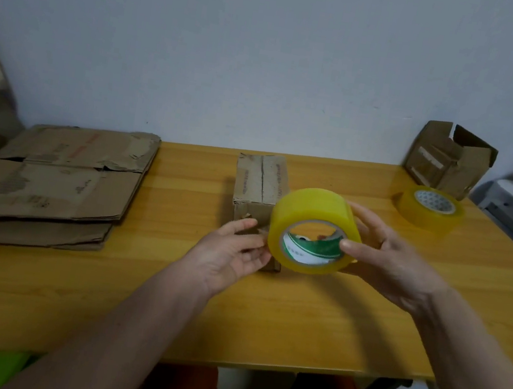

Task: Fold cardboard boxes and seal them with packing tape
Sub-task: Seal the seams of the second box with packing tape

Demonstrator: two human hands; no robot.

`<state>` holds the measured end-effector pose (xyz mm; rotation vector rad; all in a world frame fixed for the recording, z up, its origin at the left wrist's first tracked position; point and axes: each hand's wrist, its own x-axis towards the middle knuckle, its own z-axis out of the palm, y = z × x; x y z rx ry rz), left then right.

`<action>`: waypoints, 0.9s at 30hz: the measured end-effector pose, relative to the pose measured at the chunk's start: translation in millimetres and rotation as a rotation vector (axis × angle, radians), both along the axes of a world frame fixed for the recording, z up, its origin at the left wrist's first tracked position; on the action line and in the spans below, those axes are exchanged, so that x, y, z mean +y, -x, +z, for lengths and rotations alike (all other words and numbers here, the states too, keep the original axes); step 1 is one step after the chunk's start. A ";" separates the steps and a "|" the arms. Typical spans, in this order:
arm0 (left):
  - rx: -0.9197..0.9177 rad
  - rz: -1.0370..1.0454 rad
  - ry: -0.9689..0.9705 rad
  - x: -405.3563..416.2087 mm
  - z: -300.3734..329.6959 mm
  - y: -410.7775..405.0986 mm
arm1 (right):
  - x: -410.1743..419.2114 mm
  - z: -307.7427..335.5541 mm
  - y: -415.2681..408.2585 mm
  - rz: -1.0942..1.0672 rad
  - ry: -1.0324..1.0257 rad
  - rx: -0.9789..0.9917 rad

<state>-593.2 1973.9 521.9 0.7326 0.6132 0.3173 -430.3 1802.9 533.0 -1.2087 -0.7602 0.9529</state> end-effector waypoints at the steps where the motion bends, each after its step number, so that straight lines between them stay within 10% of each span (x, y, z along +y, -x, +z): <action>1: -0.010 0.005 0.039 0.0 1.9 -0.6 | -0.7 0.8 2.0 -0.002 0.019 -0.032; 18: 0.135 0.132 -0.293 -12.9 -0.3 -5.0 | 28.4 -20.4 18.3 -0.628 0.100 -0.830; 27: 0.055 0.177 -0.080 2.6 4.7 6.8 | 27.4 -29.2 6.9 -0.773 0.173 -1.001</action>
